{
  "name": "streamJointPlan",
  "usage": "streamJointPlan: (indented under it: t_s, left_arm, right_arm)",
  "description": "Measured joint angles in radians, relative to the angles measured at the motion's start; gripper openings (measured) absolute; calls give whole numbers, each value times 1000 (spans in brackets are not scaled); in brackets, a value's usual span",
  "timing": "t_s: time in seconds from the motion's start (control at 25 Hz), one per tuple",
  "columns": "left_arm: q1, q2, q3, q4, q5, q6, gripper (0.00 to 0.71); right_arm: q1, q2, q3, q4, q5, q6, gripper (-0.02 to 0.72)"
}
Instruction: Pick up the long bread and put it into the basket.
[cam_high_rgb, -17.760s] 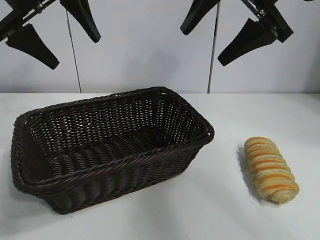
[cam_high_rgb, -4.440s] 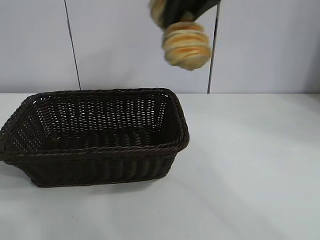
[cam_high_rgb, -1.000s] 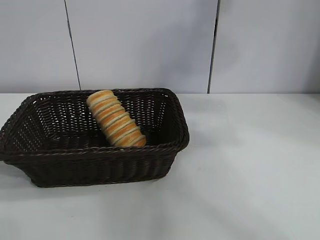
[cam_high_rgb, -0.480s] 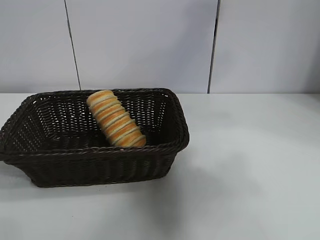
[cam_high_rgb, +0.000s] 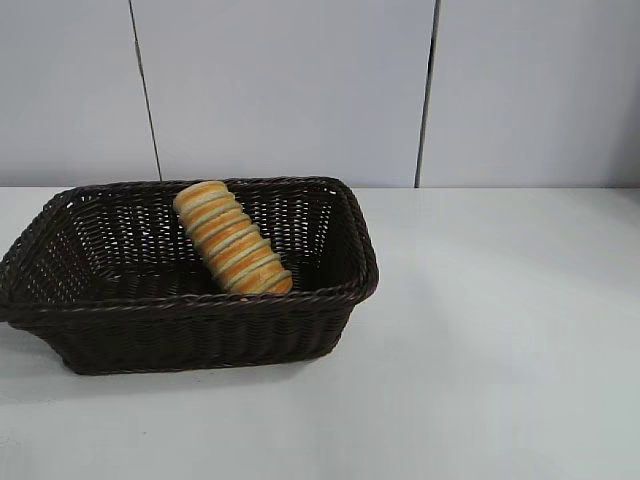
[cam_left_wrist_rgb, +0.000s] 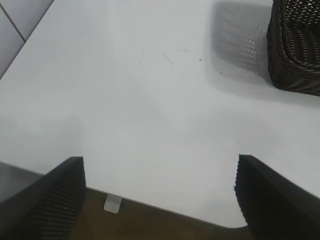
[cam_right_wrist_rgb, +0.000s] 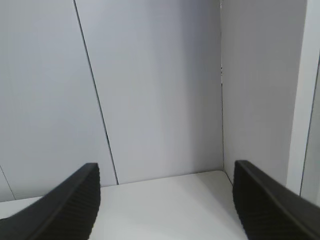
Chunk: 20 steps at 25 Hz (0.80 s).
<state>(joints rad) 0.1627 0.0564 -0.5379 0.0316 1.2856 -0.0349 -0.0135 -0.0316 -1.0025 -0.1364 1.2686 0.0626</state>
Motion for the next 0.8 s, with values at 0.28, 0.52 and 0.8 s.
streamJointPlan:
  t_s: [0.28,0.52,0.8]
  left_arm:
    - [0,0,0,0,0,0,594]
    - [0,0,0,0,0,0,594]
    - [0,0,0,0,0,0,594]
  right_arm:
    - [0,1,264,7,0,-7,515]
    - [0,1,418,28,0,10,515]
    - [0,4,475,51,0,14,515]
